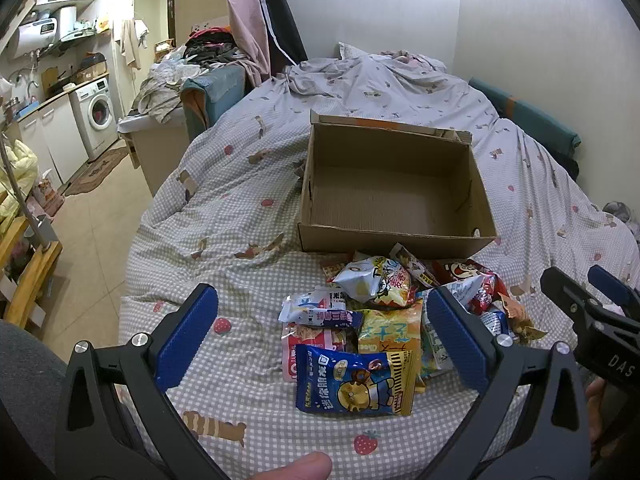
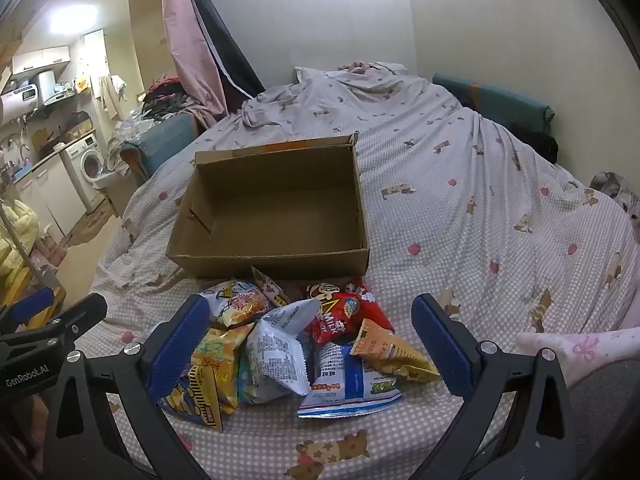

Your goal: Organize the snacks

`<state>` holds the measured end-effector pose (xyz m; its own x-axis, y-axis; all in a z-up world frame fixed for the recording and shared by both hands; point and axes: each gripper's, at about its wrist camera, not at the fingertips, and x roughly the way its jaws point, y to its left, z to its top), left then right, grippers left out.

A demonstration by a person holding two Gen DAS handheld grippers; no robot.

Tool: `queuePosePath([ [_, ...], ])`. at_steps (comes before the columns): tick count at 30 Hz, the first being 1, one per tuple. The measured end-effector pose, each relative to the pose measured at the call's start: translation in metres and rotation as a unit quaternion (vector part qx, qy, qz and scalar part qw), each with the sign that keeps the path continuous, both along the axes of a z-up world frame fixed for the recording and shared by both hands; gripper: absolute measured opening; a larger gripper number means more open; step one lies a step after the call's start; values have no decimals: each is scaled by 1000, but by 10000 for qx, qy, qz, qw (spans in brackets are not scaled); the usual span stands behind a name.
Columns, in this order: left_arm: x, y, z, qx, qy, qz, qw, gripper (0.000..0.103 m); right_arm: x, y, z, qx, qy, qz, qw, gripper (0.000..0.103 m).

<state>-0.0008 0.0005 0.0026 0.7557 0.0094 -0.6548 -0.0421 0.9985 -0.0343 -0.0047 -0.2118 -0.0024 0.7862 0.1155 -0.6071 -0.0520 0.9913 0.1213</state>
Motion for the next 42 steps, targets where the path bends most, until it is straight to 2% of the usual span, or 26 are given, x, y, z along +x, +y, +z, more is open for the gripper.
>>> queuePosePath([
  [42, 0, 0, 1, 3, -14, 6, 10000, 103, 1, 0, 1, 47, -10, 9, 10000, 103],
])
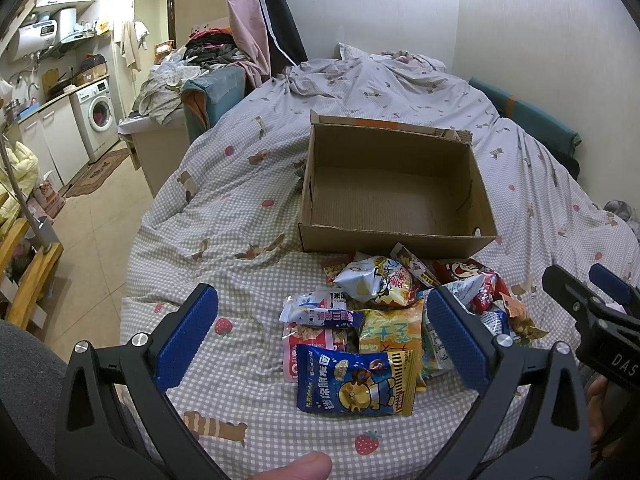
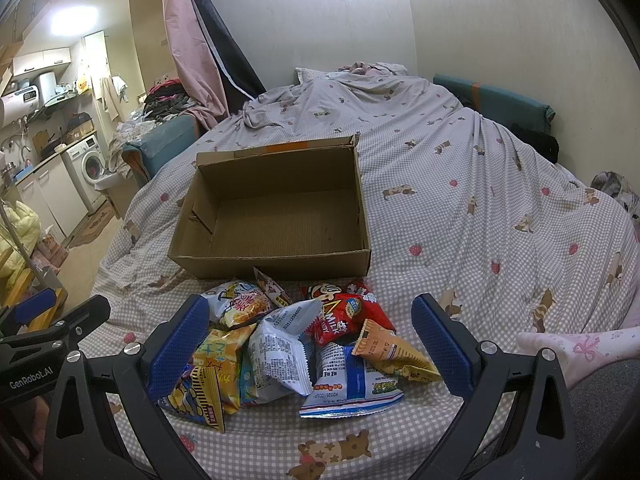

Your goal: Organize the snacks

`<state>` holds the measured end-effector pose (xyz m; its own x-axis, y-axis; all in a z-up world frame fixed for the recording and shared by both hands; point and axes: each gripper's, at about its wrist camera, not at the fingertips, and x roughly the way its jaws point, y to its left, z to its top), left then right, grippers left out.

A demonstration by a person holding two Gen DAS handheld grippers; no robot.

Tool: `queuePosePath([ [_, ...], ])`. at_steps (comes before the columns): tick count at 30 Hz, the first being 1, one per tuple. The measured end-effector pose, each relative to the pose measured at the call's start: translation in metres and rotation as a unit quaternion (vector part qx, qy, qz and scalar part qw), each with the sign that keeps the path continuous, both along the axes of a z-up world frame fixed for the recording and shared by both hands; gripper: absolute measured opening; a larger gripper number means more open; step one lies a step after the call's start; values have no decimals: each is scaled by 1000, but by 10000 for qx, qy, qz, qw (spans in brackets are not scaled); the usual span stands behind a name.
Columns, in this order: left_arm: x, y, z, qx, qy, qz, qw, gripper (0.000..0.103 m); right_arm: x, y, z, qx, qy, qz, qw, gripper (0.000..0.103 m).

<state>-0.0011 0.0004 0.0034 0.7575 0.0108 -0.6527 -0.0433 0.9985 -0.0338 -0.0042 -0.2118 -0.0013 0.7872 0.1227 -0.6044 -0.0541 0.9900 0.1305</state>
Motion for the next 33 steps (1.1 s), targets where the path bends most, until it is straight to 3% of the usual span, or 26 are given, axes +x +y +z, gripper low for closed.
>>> queuePosePath([
  [33, 0, 1, -5, -19, 84, -6, 10000, 103, 2, -3, 0, 50, 20, -34, 10000, 103],
])
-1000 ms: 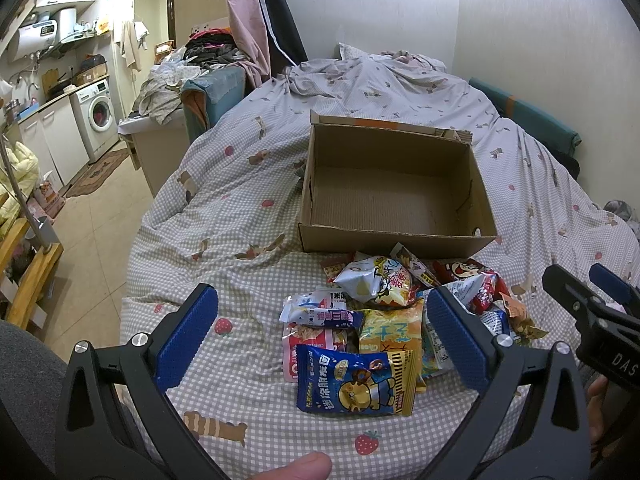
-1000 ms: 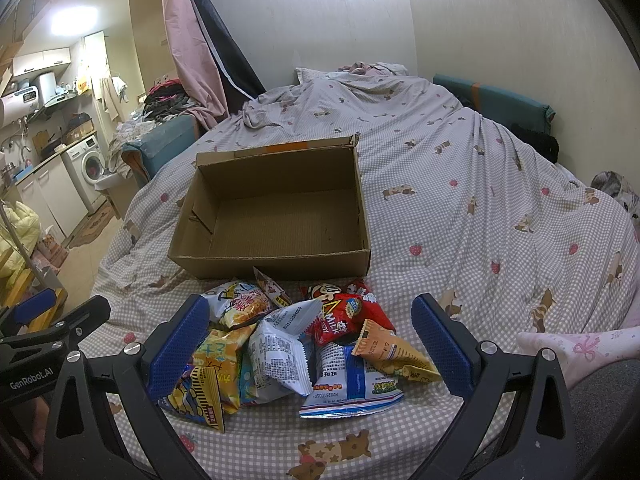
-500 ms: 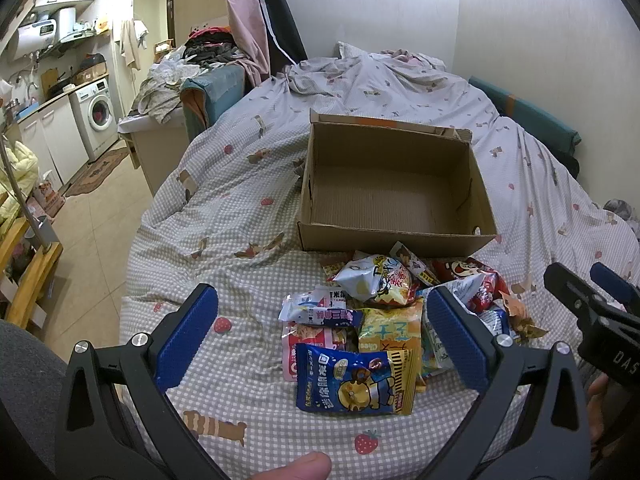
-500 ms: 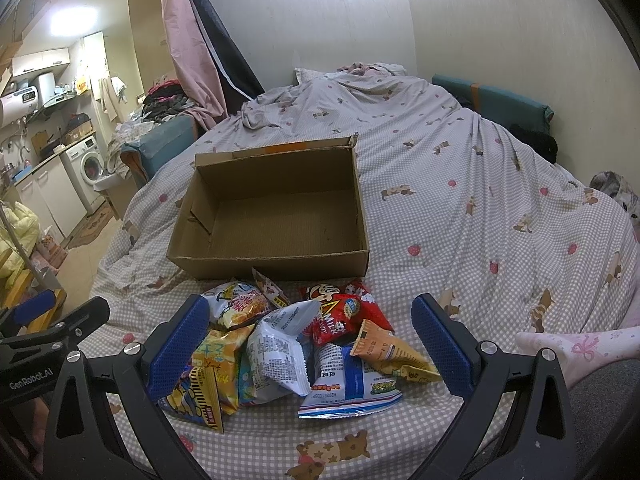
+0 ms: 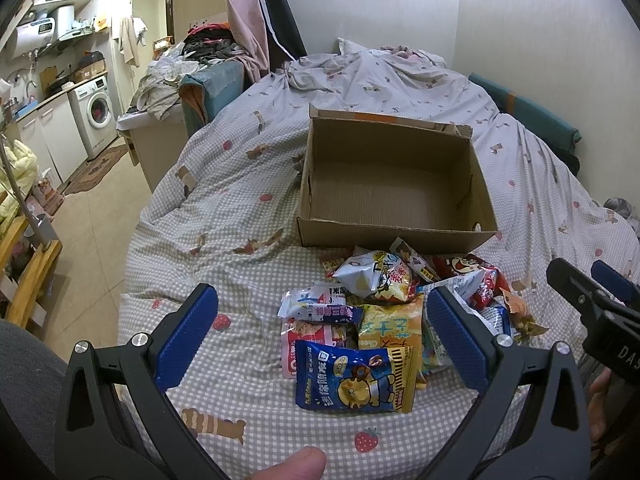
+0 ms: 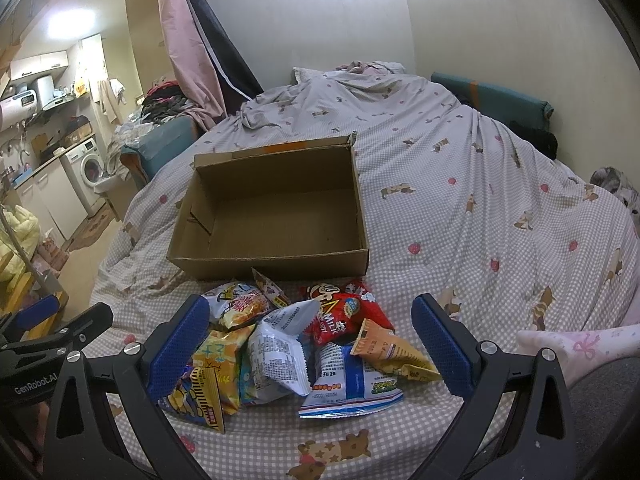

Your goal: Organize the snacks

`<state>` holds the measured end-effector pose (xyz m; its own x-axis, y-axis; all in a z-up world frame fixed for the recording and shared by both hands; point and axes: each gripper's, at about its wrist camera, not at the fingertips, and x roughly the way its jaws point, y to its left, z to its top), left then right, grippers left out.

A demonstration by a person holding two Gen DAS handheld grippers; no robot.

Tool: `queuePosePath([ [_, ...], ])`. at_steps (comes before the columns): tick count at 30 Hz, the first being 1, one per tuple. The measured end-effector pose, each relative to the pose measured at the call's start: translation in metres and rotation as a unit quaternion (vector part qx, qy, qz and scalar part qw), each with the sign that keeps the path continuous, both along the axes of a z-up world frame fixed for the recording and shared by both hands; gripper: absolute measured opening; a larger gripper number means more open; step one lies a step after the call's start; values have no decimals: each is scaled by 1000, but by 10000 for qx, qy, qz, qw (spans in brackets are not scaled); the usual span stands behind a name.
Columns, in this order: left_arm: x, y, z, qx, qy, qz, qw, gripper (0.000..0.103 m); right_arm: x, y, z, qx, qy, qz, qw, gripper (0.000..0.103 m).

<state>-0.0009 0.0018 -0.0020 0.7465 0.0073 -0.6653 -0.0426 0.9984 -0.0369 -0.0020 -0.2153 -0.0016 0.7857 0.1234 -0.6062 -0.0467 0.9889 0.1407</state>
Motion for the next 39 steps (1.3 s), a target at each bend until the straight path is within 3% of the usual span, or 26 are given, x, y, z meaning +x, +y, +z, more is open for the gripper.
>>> queuePosePath([
  [9, 3, -1, -4, -16, 149, -15, 9999, 103, 0, 0, -1, 44, 24, -20, 10000, 103],
  [13, 14, 5, -18, -139, 652, 25, 9978, 103, 4, -9, -4, 228, 153, -122, 9995, 103],
  [15, 25, 14, -36, -190, 1143, 167, 9931, 103, 9, -18, -6, 425, 326, -160, 9984, 103],
  [18, 36, 24, -64, -412, 1922, 191, 9803, 103, 21, -34, -11, 725, 784, -136, 9942, 103],
  [20, 38, 23, -79, -406, 2230, 141, 9739, 103, 31, -46, -14, 966, 1094, -46, 9893, 103],
  [29, 40, -6, -114, -547, 2952, -337, 9533, 103, 77, -101, -41, 1692, 2418, -128, 9554, 103],
  [34, 44, -26, -129, -502, 3102, -576, 9476, 103, 97, -119, -64, 1402, 2958, -130, 9448, 102],
  [37, 46, -32, -135, -543, 3151, -560, 9458, 103, 108, -111, -85, 1111, 3495, 295, 9298, 91],
  [39, 46, -35, -138, -543, 3144, -556, 9461, 103, 110, -103, -92, 1021, 3643, 562, 9239, 91],
])
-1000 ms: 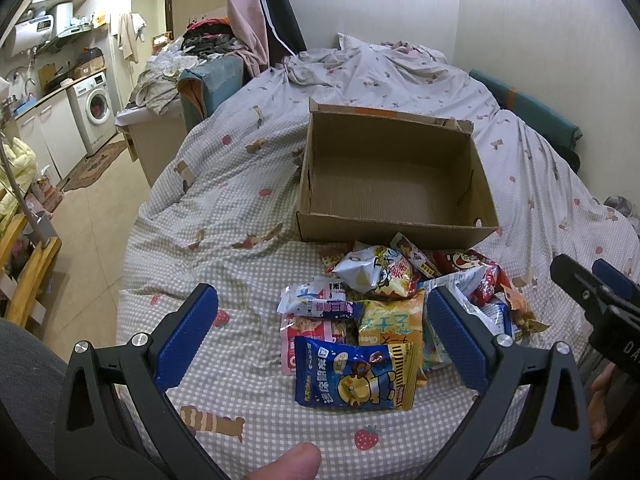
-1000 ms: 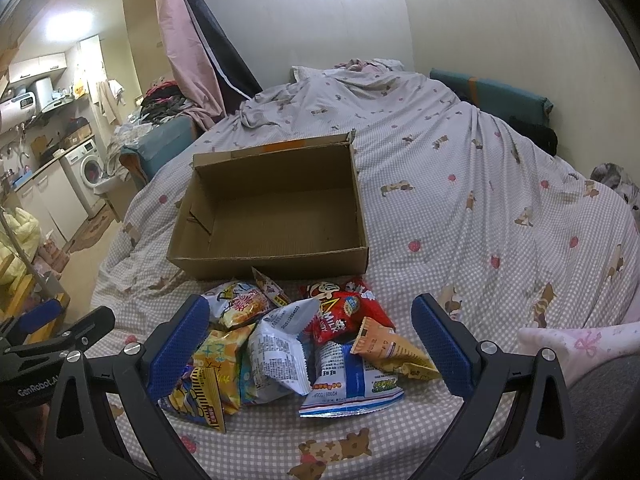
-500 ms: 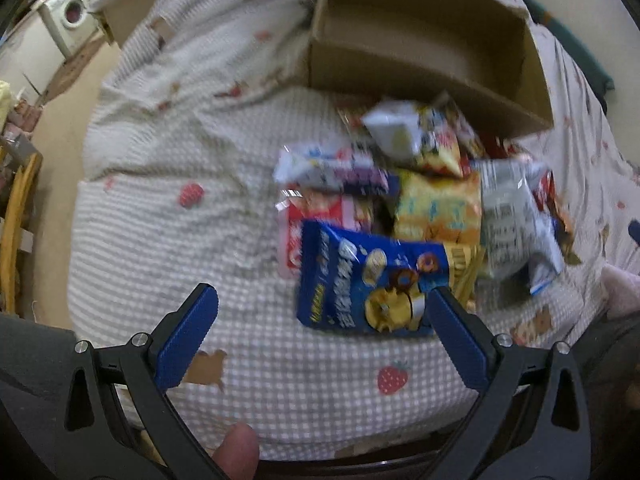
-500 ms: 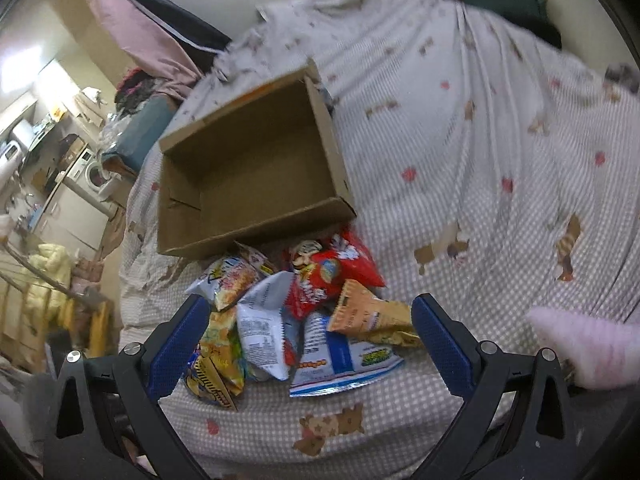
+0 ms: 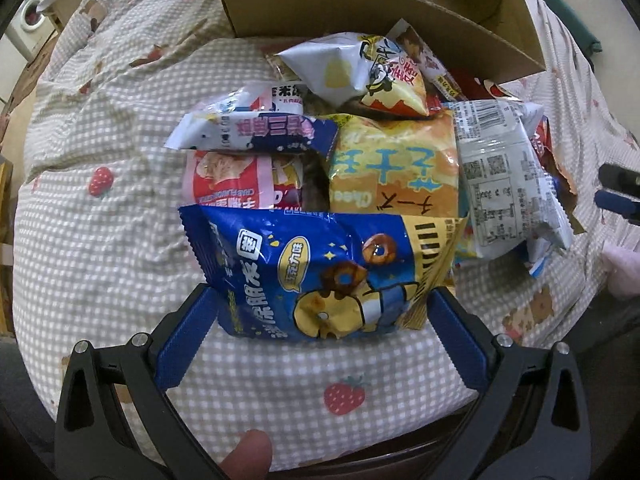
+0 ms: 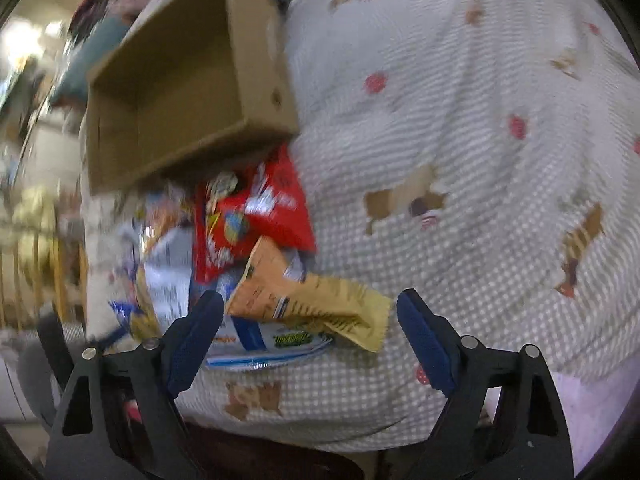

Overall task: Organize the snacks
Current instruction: 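Grasp the blue cookie bag with the left gripper while the right gripper grasps the tan cheese-stick bag, then carry the blue bag with the left gripper into the box while the right gripper carries the tan bag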

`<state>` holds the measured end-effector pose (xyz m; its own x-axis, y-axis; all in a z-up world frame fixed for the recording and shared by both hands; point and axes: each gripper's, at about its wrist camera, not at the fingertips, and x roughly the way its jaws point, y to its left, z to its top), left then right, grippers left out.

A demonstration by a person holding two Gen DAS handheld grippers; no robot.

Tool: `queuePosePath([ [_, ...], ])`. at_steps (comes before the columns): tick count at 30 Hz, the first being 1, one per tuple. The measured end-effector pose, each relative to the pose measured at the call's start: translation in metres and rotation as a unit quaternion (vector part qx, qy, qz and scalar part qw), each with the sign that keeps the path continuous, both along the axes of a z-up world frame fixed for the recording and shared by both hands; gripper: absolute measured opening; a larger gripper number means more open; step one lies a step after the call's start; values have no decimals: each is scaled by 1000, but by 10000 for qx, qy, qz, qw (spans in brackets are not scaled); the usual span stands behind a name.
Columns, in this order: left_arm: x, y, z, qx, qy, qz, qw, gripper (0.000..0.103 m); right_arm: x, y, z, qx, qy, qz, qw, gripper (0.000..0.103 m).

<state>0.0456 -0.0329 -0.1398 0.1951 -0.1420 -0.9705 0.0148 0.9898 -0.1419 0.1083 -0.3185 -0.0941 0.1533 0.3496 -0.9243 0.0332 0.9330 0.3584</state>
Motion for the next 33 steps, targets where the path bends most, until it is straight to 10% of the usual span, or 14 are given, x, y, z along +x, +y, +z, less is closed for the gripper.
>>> queuePosePath([
  [11, 13, 2, -28, -208, -3, 181, 9996, 95, 14, -1, -56, 408, 1030, -736, 9911, 91],
  [17, 8, 7, -24, -264, 34, 161, 9995, 63, 13, -5, -48, 294, 995, -664, 9924, 83],
  [23, -3, 20, -19, -366, 58, 182, 9991, 29, 8, 9, -39, 125, 670, -450, 9967, 47],
  [33, -33, 44, 17, -785, -187, 37, 9967, 18, -22, 0, 7, 263, 58, -411, 9988, 38],
])
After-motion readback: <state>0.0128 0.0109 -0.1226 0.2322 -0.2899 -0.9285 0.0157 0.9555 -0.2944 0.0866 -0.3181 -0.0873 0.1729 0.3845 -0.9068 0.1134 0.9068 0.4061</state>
